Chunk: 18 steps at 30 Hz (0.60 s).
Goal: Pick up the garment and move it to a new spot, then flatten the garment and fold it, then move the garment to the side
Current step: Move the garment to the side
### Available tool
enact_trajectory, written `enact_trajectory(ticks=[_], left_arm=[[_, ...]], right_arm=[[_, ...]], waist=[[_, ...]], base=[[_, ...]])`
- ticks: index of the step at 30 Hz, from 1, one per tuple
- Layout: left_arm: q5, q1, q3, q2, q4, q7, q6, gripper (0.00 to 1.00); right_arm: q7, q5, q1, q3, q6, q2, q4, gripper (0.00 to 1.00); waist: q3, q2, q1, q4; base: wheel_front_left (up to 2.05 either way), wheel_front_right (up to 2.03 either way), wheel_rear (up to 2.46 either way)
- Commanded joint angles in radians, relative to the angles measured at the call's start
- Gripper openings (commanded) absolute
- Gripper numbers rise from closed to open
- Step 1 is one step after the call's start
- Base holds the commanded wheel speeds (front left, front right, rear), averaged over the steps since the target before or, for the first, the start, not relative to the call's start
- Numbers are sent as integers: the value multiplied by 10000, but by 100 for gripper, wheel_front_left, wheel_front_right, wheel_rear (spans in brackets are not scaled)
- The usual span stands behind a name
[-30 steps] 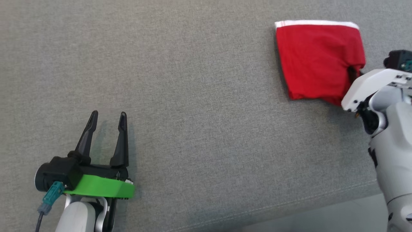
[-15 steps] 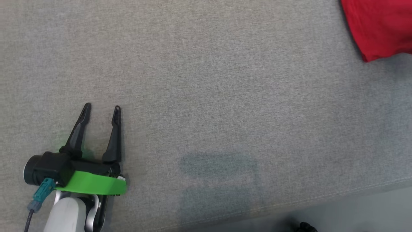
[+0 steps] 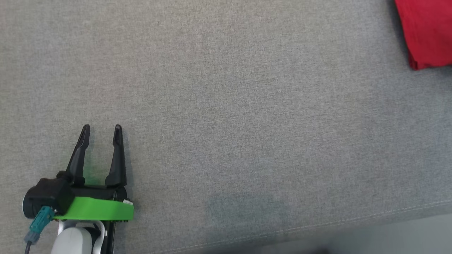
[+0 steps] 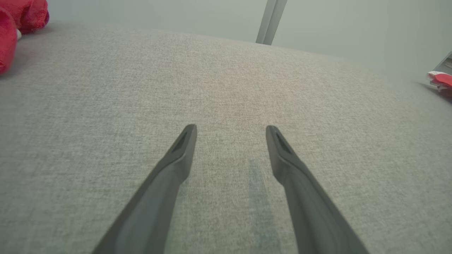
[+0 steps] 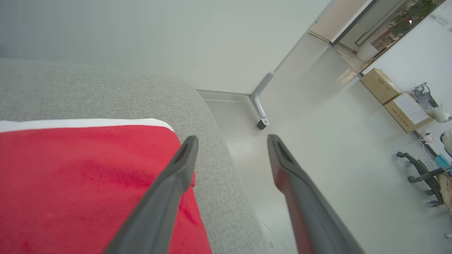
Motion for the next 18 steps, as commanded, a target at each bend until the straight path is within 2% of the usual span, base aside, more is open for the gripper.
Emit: enact_trajectory(ticks=[1,7,14,16,18], left_arm=[[29,296,168,-85,51,2,-32,100],[30,980,790,-396,153,0,-32,100],[183,1966,1405,-644,202,2,-32,100],[212,2092,1439,-684,212,1,-32,100],[250,2274,1506,-729,239,2,-32,100]], right_arm=[[-371,-56,407,-7,-16,223,-371,100],[-1296,998,1855,721,-18,937,-2348,100],[-2082,2368,5032,1641,-18,1519,-4790,100],[-2245,2451,5555,1729,-16,1667,-5069,100],[-2605,2594,6507,1787,-16,2132,-5416,100]], waist=[[-679,-1,-1,-104],[-2035,-1,-1,-176],[-3576,-1,-1,160],[-3738,-1,-1,238],[-4027,-1,-1,395]], base=[[0,0,0],[0,0,0],[0,0,0],[0,0,0],[0,0,0]])
